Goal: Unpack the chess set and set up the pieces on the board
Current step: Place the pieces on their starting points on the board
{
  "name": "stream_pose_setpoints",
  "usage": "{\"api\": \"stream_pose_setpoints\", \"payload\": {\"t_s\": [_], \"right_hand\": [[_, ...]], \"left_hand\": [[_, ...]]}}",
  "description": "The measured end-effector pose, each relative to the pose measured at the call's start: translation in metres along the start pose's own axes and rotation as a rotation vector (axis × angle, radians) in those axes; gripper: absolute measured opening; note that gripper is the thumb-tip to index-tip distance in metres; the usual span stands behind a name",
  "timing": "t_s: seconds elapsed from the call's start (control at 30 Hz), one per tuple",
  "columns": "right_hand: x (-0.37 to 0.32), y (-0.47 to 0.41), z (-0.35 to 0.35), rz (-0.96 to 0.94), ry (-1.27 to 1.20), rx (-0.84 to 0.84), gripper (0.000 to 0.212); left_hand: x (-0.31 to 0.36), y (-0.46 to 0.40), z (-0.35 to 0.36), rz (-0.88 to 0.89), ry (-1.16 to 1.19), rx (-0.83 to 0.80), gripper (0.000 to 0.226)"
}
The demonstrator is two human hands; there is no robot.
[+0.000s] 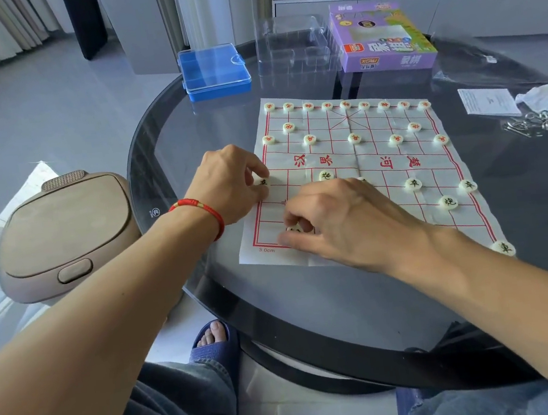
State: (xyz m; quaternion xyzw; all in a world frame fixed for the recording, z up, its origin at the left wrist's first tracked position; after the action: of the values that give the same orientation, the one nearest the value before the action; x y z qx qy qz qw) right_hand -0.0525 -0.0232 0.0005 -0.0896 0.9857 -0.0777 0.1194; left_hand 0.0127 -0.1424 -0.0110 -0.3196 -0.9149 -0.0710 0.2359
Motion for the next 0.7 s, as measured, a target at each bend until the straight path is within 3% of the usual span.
{"api": "stream_pose_setpoints", "payload": {"t_s": [0.2, 0.5, 0.7], "right_hand": [[-0.001, 0.001, 0.003, 0.016, 0.024, -0.060, 0.046], [-0.005, 0.006, 0.004, -0.037, -0.005, -0.098, 0.028], [-0.012, 0.004, 0.002, -0.062, 0.051, -0.073, 0.033]], "left_hand": [[-0.002, 0.002, 0.000, 0.001, -0.019, -0.099, 0.051], [-0.005, 0.008, 0.007, -0.005, -0.022, -0.200, 0.058], [-0.005, 0.008, 0.007, -0.001, -0.018, -0.198, 0.059]]}}
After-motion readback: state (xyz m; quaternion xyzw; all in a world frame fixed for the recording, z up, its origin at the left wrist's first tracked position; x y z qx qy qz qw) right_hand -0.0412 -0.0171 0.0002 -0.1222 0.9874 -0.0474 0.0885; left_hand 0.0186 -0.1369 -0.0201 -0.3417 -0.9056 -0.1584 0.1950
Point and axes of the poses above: each hand's wrist, its own y-axis away from the middle knuckle, its own z-axis out of the palm, x = y × z, the point moved 9 cm from there along -y, towards the middle knuckle, and after that the axes turned 1 degree about -z, right-handed, at the moved point
